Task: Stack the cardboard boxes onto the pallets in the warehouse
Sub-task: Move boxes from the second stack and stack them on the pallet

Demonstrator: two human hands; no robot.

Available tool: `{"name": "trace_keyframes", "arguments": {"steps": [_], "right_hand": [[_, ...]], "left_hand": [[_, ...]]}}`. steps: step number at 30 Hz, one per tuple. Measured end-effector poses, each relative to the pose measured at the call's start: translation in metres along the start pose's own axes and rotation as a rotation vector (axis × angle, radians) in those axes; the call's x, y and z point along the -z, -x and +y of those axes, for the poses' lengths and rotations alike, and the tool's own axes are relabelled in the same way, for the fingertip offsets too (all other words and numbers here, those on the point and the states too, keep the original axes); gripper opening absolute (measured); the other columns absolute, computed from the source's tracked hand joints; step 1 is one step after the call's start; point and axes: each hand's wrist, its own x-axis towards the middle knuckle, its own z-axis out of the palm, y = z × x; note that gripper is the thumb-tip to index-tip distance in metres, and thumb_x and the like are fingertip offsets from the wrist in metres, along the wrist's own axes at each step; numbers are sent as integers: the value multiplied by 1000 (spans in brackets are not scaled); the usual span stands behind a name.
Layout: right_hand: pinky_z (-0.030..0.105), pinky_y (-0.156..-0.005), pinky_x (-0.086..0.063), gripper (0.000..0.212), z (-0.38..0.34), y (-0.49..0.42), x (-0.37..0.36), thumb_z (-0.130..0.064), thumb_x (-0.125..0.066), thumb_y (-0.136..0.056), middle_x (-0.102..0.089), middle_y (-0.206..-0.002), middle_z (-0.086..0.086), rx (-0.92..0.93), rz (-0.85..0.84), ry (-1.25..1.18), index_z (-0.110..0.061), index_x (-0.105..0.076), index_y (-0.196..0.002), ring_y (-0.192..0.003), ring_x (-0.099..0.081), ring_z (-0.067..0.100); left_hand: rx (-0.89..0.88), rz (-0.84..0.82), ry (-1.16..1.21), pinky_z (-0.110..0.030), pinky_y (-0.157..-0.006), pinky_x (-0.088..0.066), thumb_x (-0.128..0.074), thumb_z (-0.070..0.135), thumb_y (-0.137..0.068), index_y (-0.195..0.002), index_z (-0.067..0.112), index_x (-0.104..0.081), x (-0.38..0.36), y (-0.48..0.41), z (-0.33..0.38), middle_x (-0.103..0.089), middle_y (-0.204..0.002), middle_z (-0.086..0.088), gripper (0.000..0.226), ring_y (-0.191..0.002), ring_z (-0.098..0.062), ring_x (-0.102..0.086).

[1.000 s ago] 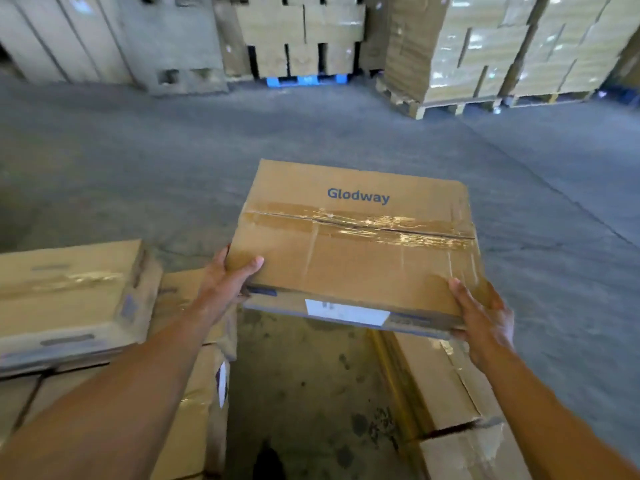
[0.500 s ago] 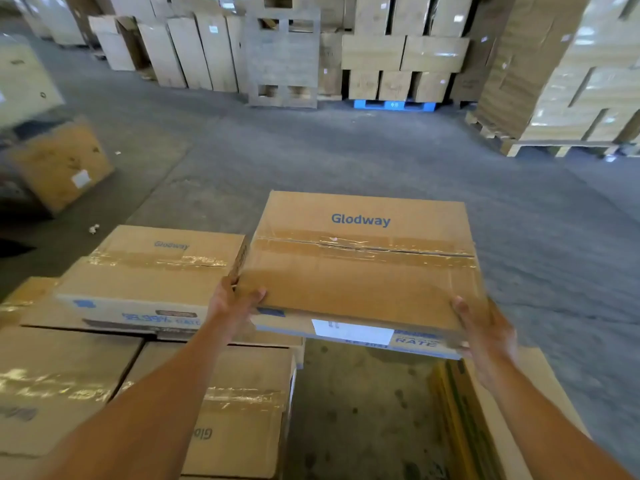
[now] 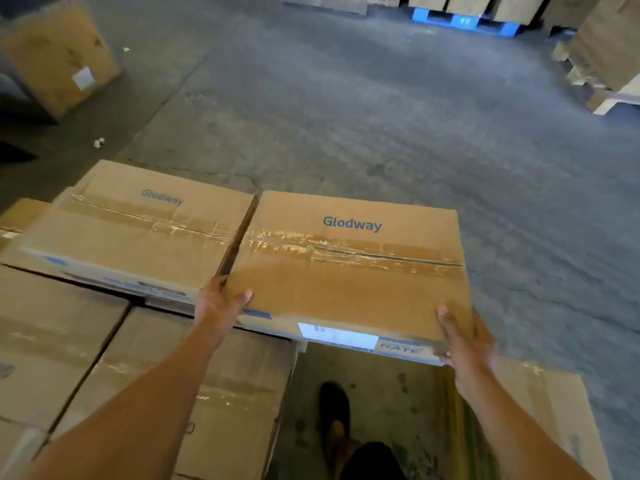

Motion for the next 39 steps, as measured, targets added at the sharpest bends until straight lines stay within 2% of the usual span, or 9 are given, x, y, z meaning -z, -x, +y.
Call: {"name": "trace_keyframes", "arguments": {"steps": [8, 13, 17, 19, 22, 25, 29, 32, 39], "right_hand": [[54, -86, -59, 61, -1, -25, -84, -57, -78, -79, -61, -99, -25, -76, -85, 72, -45, -55, -134, -108, -64, 22], [49, -81, -61, 30, 3, -16, -115, -51, -76, -83, -66, -102, -20, -100, -155, 104, -55, -59, -106, -105, -65, 19], [50, -85, -60, 60, 17, -4, -127, -53, -76, -82, -67, -111, -16, -151, -176, 110, -37, -57, -137, -110, -65, 22], [50, -87, -60, 65, 26, 2, -129, -50, -76, -83, -67, -119, -7, -173, -182, 125, -32, -54, -141, -112, -64, 22], [52, -92, -57, 62, 42, 10, -131, -46, -75, -85, -64, -126, 0, -202, -200, 177, -26, -55, -140, -117, -62, 27], [50, -90, -58, 60, 51, 14, -134, -49, -75, -84, -64, -121, -1, -202, -174, 222, -26, -57, -137, -116, -62, 28], [52, -92, -57, 64, 55, 14, -137, -49, -76, -84, -63, -127, 2, -218, -142, 251, -27, -55, -141, -117, -61, 29], [57, -95, -55, 67, 58, 15, -138, -56, -75, -82, -64, -130, 2, -208, -118, 279, -30, -54, -140, -118, -62, 31], [61, -102, -48, 71, 62, 18, -143, -63, -68, -83, -58, -139, 0, -196, -151, 332, -34, -48, -144, -127, -56, 32]], "left_hand": [[72, 147, -93, -35, -82, -41, -77, 21, -87, -134, 7, -54, 14, -51, 2, -62, -126, -18, 55, -112, -36, -59], [92, 161, -127, -40, -88, -44, -78, 23, -85, -136, 8, -54, 34, -76, -8, -61, -128, -19, 58, -115, -37, -57], [76, 130, -181, -42, -86, -47, -84, 25, -79, -135, 16, -53, 49, -91, -26, -58, -126, -18, 65, -112, -37, -58], [79, 91, -241, -50, -95, -48, -85, 27, -78, -144, 21, -45, 56, -97, -31, -50, -132, -19, 78, -116, -40, -54], [68, 0, -369, -52, -106, -40, -82, 29, -82, -154, 24, -32, 62, -100, -37, -39, -137, -22, 88, -123, -44, -46], [6, 2, -559, -54, -107, -35, -82, 40, -79, -151, 22, -39, 68, -102, -42, -37, -139, -23, 85, -130, -45, -33], [-139, -71, -721, -57, -118, -25, -74, 57, -80, -147, 11, -39, 76, -114, -48, -16, -162, -13, 88, -151, -35, -7], [-146, -140, -724, -56, -121, -19, -68, 58, -85, -152, -2, -22, 75, -119, -52, -9, -166, -17, 101, -154, -34, -3], [-213, -127, -943, -67, -114, -24, -50, 74, -86, -153, 13, -19, 87, -111, -63, -7, -166, -7, 96, -152, -31, -8]]}}
